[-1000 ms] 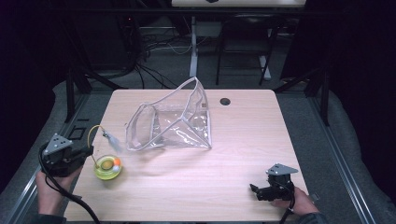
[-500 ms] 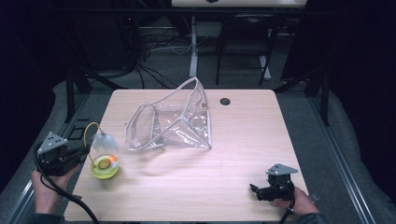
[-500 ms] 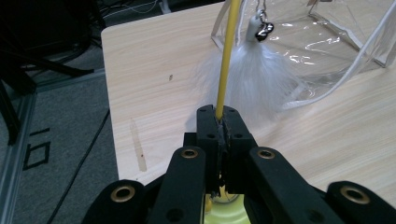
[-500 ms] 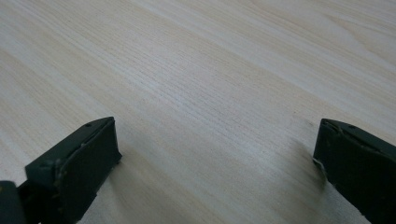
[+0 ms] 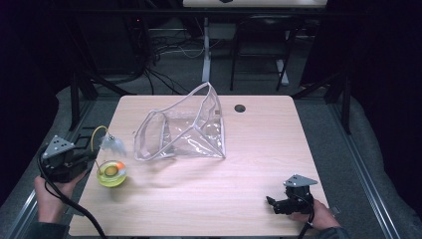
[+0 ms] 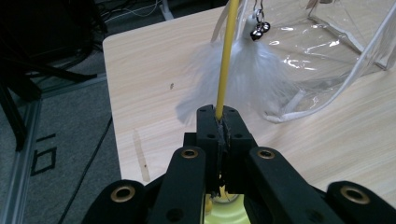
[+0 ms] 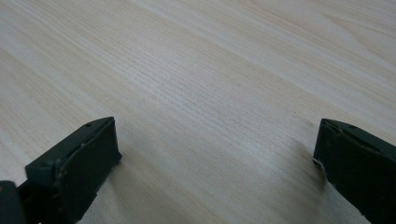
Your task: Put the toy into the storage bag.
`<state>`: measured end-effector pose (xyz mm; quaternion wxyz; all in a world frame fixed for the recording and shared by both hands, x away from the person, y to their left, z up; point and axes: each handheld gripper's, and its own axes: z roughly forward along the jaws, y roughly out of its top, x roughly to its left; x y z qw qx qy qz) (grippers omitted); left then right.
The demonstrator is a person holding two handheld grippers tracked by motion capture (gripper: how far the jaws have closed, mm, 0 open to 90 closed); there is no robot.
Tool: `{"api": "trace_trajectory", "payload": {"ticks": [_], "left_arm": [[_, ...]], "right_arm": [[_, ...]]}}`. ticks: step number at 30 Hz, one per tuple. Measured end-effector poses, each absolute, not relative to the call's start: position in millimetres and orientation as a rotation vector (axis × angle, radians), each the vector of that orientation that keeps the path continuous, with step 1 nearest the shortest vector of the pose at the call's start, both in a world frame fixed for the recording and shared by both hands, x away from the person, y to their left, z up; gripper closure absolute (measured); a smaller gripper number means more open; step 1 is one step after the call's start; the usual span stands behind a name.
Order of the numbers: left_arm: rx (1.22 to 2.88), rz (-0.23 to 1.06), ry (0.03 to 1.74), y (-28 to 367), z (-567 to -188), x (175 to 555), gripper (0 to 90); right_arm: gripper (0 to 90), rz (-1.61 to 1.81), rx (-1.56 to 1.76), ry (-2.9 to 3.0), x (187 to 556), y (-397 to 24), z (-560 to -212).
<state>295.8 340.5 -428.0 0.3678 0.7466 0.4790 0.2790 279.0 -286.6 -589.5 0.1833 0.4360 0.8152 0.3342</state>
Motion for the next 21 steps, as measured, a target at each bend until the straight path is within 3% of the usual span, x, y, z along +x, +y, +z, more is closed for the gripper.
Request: {"api": "trace_trajectory", "payload": {"ticks": [21], "left_arm": [[1.900, 0.784, 1.176, 335, -392, 306, 87.7]], "right_arm": [[0.0, 0.942, 1.230, 2.300, 279, -287, -589]]}}
